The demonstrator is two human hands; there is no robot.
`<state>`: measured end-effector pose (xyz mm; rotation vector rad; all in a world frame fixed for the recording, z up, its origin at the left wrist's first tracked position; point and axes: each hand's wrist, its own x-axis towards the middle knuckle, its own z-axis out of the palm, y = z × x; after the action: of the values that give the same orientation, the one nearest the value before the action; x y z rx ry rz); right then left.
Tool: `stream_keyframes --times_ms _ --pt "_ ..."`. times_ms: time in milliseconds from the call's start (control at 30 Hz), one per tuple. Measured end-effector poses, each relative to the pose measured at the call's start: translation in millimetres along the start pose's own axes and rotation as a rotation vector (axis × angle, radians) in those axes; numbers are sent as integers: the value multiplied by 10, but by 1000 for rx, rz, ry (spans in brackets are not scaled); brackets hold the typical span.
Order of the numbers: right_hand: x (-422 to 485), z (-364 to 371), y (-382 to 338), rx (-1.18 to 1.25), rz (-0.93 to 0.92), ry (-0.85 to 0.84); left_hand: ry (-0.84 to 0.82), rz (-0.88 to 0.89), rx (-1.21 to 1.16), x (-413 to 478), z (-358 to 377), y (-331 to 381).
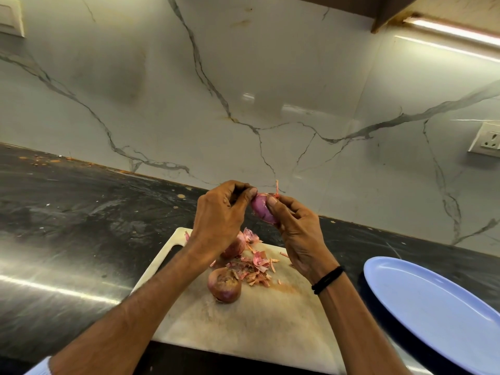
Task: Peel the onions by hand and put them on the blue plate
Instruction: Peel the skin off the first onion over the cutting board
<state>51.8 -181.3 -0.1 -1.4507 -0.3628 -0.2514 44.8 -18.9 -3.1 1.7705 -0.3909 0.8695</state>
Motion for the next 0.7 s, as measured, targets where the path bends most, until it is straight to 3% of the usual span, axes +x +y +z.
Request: stream_keyframes --times_ms 467,700 --pt "5 -27 -4 96 14 -3 128 -117 115 27 -75 -44" --pt "54 -42 46 107 21 55 -7 -100 197 -8 -80 -17"
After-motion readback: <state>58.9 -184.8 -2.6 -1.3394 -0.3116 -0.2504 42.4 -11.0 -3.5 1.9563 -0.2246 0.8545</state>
